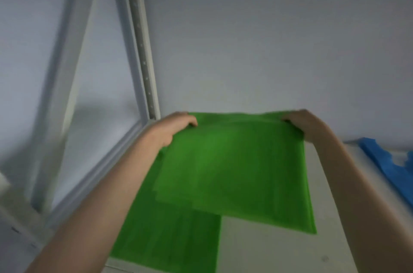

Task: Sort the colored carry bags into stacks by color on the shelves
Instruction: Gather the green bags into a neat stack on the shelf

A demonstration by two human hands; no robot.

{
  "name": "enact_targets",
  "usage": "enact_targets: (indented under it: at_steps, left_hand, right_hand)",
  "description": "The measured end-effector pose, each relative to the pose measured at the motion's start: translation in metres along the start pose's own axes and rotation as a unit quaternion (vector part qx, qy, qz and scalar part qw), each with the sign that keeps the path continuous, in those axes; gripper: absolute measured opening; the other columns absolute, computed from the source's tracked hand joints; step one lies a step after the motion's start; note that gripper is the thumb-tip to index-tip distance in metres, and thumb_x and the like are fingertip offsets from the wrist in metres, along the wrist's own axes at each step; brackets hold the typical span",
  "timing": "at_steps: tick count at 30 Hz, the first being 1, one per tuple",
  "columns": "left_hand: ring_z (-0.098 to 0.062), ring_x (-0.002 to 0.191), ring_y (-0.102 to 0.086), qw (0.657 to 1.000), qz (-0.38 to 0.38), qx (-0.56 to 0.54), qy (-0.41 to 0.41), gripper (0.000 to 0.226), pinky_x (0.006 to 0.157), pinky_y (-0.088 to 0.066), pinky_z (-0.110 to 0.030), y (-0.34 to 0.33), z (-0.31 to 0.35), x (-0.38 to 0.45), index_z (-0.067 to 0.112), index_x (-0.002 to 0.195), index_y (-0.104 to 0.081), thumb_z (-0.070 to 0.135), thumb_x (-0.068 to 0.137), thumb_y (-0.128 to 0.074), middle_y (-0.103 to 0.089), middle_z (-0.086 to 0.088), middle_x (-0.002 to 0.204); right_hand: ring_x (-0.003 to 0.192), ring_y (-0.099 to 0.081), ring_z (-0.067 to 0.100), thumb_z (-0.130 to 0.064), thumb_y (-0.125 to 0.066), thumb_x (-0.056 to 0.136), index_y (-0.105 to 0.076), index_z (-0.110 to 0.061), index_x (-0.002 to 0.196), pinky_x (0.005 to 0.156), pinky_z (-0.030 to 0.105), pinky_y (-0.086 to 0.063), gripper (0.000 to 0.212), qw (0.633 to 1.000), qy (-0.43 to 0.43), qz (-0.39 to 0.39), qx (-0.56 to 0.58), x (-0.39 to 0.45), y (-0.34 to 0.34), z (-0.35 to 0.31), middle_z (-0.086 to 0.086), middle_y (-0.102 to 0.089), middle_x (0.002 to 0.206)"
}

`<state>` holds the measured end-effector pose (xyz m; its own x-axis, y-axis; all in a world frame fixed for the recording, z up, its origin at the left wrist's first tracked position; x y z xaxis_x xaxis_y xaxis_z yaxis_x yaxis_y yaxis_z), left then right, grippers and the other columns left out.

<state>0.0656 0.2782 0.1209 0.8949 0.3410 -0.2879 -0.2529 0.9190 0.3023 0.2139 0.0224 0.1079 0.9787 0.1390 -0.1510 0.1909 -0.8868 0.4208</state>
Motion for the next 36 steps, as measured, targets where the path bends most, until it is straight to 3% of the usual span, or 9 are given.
enact_targets:
  at_steps: [2,6,10,13,17,24,28,33,36]
  left_hand:
    - [-0.017,0.056,-0.056,0.999,0.009,-0.035,-0.024,0.014,0.048,-0.050,-0.019,0.045,0.006,-0.010,0.018,0.089,-0.056,0.007,0.090,-0.047,-0.060,-0.007,0.074]
    - [-0.018,0.067,-0.062,0.999,0.008,-0.038,-0.022,0.028,0.064,-0.054,-0.027,0.084,-0.048,-0.008,0.026,0.094,-0.056,0.000,0.092,-0.043,-0.064,-0.005,0.082]
    - [-0.030,0.092,-0.065,0.992,-0.010,0.062,0.112,0.034,0.089,-0.053,-0.037,0.074,-0.162,0.009,0.000,0.120,-0.060,-0.003,0.089,-0.046,-0.066,-0.022,0.111]
    - [-0.020,0.075,-0.063,0.985,-0.028,0.067,0.156,0.032,0.080,-0.052,-0.030,0.070,-0.205,0.014,-0.006,0.119,-0.058,-0.005,0.089,-0.048,-0.068,-0.012,0.089]
    - [-0.020,0.085,-0.064,0.983,-0.058,0.067,0.161,0.034,0.094,-0.050,-0.034,0.069,-0.211,0.017,-0.002,0.123,-0.053,-0.003,0.089,-0.048,-0.064,-0.003,0.087]
    - [-0.013,0.106,-0.056,0.983,-0.047,0.120,0.132,0.052,0.105,-0.035,-0.029,0.066,-0.198,0.011,0.003,0.144,-0.027,0.003,0.095,-0.043,-0.050,-0.004,0.127]
    - [-0.025,0.143,-0.024,0.980,-0.038,0.145,0.132,0.062,0.117,-0.021,-0.037,0.070,-0.202,0.010,0.006,0.150,-0.012,0.010,0.096,-0.044,-0.019,-0.010,0.157]
    - [-0.023,0.145,-0.021,0.980,-0.031,0.146,0.128,0.063,0.118,-0.018,-0.035,0.072,-0.208,0.013,0.008,0.150,-0.010,0.012,0.097,-0.043,-0.016,-0.007,0.158]
    - [-0.022,0.145,-0.022,0.983,-0.023,0.138,0.119,0.063,0.118,-0.018,-0.036,0.073,-0.210,0.016,0.009,0.150,-0.012,0.015,0.097,-0.045,-0.018,-0.006,0.157]
  right_hand:
    - [0.081,-0.054,0.025,-0.003,-0.054,0.087,-0.054,0.015,0.117,0.072,0.033,-0.046,0.035,0.997,0.042,0.022,0.062,-0.011,-0.023,-0.037,0.030,-0.061,0.107]
    - [0.082,-0.053,0.023,0.002,-0.048,0.088,-0.053,0.015,0.116,0.090,0.046,-0.048,0.032,0.999,0.006,0.012,0.044,-0.022,-0.099,-0.023,0.027,-0.059,0.105]
    - [0.063,-0.050,0.019,0.005,-0.051,0.086,-0.056,0.016,0.104,0.072,0.038,-0.049,0.021,0.991,-0.125,-0.044,-0.020,-0.023,-0.165,0.064,0.020,-0.054,0.092]
    - [0.070,-0.057,0.026,0.009,-0.052,0.083,-0.056,0.018,0.104,0.077,0.045,-0.052,0.023,0.982,-0.178,-0.058,-0.007,-0.015,-0.183,0.106,0.028,-0.059,0.100]
    - [0.094,-0.057,0.030,0.004,-0.056,0.085,-0.054,0.015,0.115,0.088,0.044,-0.049,0.032,0.978,-0.187,-0.073,0.050,0.002,-0.188,0.098,0.028,-0.061,0.114]
    - [0.072,-0.064,0.024,-0.016,-0.055,0.091,-0.055,0.004,0.117,0.065,0.032,-0.055,0.033,0.958,-0.193,-0.164,0.133,0.024,-0.206,0.075,0.014,-0.068,0.089]
    - [0.073,-0.070,0.017,-0.028,-0.049,0.094,-0.063,-0.006,0.102,0.070,0.028,-0.057,0.028,0.944,-0.163,-0.237,0.163,0.027,-0.221,0.063,0.006,-0.073,0.085]
    - [0.082,-0.064,0.018,-0.044,-0.021,0.099,-0.060,-0.006,0.115,0.066,0.022,-0.057,0.056,0.956,-0.079,-0.156,0.235,0.044,-0.216,0.058,0.005,-0.067,0.095]
    - [0.096,-0.053,0.020,-0.034,-0.024,0.101,-0.053,-0.007,0.121,0.069,0.025,-0.053,0.044,0.981,-0.054,-0.051,0.177,0.060,-0.201,0.059,0.007,-0.057,0.107]
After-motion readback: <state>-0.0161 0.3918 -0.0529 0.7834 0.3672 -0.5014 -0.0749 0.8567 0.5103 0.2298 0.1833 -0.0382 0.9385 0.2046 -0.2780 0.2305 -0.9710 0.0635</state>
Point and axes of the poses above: each hand's wrist, its own x-axis towards the middle knuckle, its own y-axis out of the back of the hand, z = x × y, the point moved 6 cm from there along x, towards the middle knuckle
